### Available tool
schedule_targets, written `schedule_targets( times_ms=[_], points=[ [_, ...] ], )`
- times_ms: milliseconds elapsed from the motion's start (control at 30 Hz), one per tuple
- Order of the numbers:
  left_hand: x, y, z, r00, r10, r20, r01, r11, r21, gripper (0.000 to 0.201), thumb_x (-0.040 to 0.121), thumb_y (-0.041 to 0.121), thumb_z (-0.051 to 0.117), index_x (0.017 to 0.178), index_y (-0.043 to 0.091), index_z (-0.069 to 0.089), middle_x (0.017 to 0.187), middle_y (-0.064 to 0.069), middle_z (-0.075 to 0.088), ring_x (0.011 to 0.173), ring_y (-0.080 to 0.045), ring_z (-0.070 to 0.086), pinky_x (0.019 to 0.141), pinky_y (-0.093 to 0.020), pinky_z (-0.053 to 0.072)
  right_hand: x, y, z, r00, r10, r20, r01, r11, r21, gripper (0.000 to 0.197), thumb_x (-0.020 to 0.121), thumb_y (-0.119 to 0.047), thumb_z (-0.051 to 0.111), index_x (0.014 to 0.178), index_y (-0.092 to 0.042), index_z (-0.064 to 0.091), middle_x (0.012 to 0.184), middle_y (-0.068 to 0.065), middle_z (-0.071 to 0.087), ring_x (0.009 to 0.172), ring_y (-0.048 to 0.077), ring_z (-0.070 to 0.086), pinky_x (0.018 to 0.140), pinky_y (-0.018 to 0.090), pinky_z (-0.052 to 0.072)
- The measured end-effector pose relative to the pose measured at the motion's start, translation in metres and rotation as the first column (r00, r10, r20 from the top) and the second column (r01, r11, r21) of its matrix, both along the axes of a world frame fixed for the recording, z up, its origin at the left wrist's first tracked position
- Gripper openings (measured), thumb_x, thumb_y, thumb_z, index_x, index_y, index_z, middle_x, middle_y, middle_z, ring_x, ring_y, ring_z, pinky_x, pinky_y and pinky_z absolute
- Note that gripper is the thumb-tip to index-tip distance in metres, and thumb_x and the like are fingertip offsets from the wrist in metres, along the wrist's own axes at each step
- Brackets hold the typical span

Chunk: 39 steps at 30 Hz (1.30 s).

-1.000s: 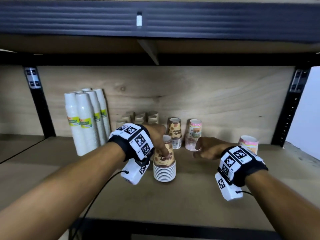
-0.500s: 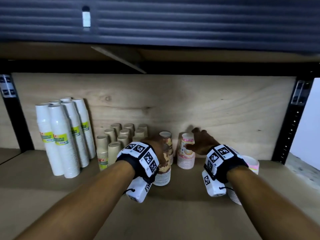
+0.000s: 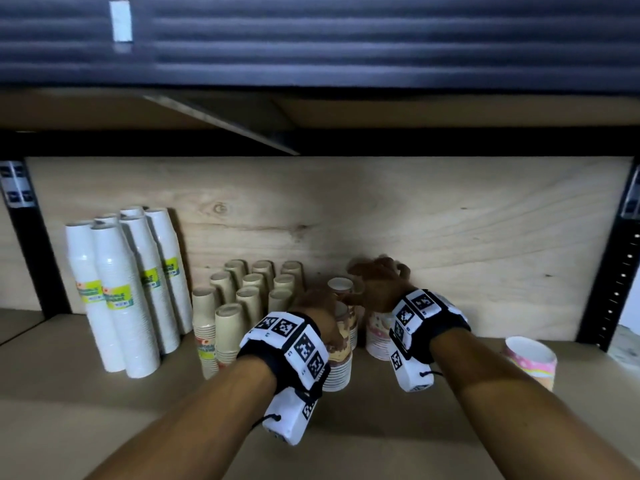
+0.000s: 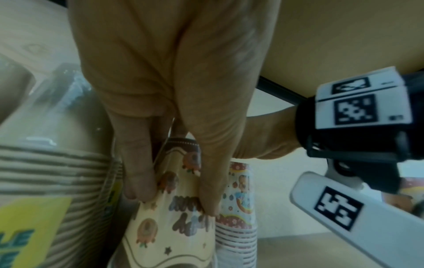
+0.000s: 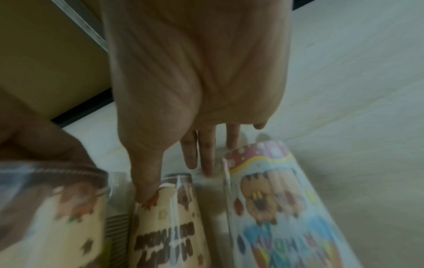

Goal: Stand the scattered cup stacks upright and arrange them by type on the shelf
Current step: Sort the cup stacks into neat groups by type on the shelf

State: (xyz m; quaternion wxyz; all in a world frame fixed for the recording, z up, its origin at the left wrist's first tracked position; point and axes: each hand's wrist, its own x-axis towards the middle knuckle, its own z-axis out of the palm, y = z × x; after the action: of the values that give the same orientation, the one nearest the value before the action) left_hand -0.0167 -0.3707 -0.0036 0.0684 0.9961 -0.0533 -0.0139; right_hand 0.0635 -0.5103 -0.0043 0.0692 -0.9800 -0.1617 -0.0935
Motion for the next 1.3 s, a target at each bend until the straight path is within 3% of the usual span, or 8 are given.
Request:
schedule_targets(
  times_ms=[100, 267, 433, 733, 833, 967, 1133, 1300],
  points=[
    [0.009, 0.004, -0.006, 0.999, 0.033, 0.03, -0.03, 0.995, -0.093, 0.062, 0.079, 0.029, 0.077, 0.131, 0.009, 0.05, 0.137, -0.01, 0.049, 0.126, -0.025, 0.049, 0.096, -0.028, 0.042, 0.004, 0.003, 0.01, 0.999, 0.023, -0.036, -0.025, 0.999, -0.038, 0.065, 0.082, -0.074, 0.045, 0.137, -0.039, 0.042, 0.147, -0.003, 0.039, 0.137, 0.026, 0.026, 0.109, 0.046, 0.018],
    [0.008, 0.007, -0.012, 0.996, 0.064, 0.069, -0.053, 0.988, -0.147, 0.069, 0.076, 0.031, 0.079, 0.132, 0.01, 0.046, 0.138, -0.008, 0.047, 0.128, -0.024, 0.046, 0.095, -0.027, 0.04, 0.012, 0.009, 0.013, 0.982, 0.11, -0.154, -0.109, 0.994, 0.018, 0.05, 0.082, -0.064, 0.055, 0.122, -0.035, 0.057, 0.135, -0.004, 0.052, 0.128, 0.026, 0.045, 0.106, 0.055, 0.03],
    [0.013, 0.004, -0.016, 0.994, 0.074, 0.083, -0.056, 0.977, -0.204, 0.073, 0.068, 0.036, 0.083, 0.126, 0.009, 0.049, 0.13, -0.008, 0.053, 0.122, -0.025, 0.05, 0.089, -0.028, 0.042, 0.011, -0.013, 0.014, 0.974, 0.144, -0.176, -0.12, 0.983, 0.136, 0.056, 0.082, -0.046, 0.069, 0.133, -0.029, 0.055, 0.142, -0.005, 0.048, 0.127, 0.021, 0.048, 0.108, 0.042, 0.038],
    [0.015, -0.012, -0.024, 0.991, 0.008, 0.132, 0.024, 0.971, -0.238, 0.071, 0.064, 0.046, 0.08, 0.121, 0.014, 0.053, 0.124, -0.004, 0.06, 0.114, -0.024, 0.056, 0.091, -0.031, 0.047, 0.02, -0.036, 0.013, 0.958, 0.217, -0.188, -0.15, 0.937, 0.316, 0.046, 0.082, -0.028, 0.075, 0.126, -0.02, 0.064, 0.123, -0.002, 0.065, 0.11, 0.012, 0.062, 0.091, 0.024, 0.051],
    [0.013, -0.01, -0.025, 0.994, -0.006, 0.111, 0.033, 0.97, -0.241, 0.071, 0.068, 0.047, 0.079, 0.125, 0.015, 0.051, 0.127, -0.004, 0.058, 0.116, -0.023, 0.055, 0.099, -0.035, 0.045, 0.02, -0.033, 0.015, 0.95, 0.234, -0.208, -0.165, 0.938, 0.303, 0.041, 0.084, -0.016, 0.072, 0.124, -0.012, 0.064, 0.118, 0.001, 0.067, 0.106, 0.015, 0.064, 0.075, 0.011, 0.049],
    [0.013, -0.007, -0.029, 0.998, -0.005, 0.064, 0.022, 0.961, -0.276, 0.063, 0.074, 0.042, 0.077, 0.125, 0.013, 0.053, 0.126, -0.006, 0.06, 0.114, -0.024, 0.058, 0.098, -0.034, 0.047, 0.016, -0.034, 0.016, 0.948, 0.254, -0.19, -0.193, 0.938, 0.288, 0.039, 0.083, -0.015, 0.073, 0.121, -0.007, 0.066, 0.119, -0.001, 0.065, 0.102, 0.009, 0.06, 0.071, 0.005, 0.045],
    [0.011, -0.007, -0.03, 0.995, -0.042, 0.091, 0.064, 0.966, -0.251, 0.068, 0.076, 0.047, 0.073, 0.131, 0.017, 0.048, 0.132, -0.003, 0.055, 0.122, -0.023, 0.052, 0.106, -0.038, 0.039, 0.014, -0.043, 0.011, 0.956, 0.206, -0.209, -0.125, 0.93, 0.345, 0.055, 0.078, -0.017, 0.079, 0.129, -0.018, 0.058, 0.12, 0.005, 0.066, 0.111, 0.02, 0.061, 0.1, 0.04, 0.049],
    [0.014, -0.004, -0.027, 0.997, -0.016, 0.079, 0.04, 0.946, -0.321, 0.074, 0.066, 0.055, 0.077, 0.123, 0.018, 0.049, 0.125, -0.002, 0.06, 0.113, -0.022, 0.057, 0.097, -0.038, 0.048, 0.004, -0.062, 0.022, 0.962, 0.026, -0.271, -0.015, 0.999, 0.041, 0.06, 0.077, -0.027, 0.078, 0.131, -0.02, 0.053, 0.13, 0.001, 0.057, 0.117, 0.021, 0.055, 0.087, 0.028, 0.044]
  ],
)
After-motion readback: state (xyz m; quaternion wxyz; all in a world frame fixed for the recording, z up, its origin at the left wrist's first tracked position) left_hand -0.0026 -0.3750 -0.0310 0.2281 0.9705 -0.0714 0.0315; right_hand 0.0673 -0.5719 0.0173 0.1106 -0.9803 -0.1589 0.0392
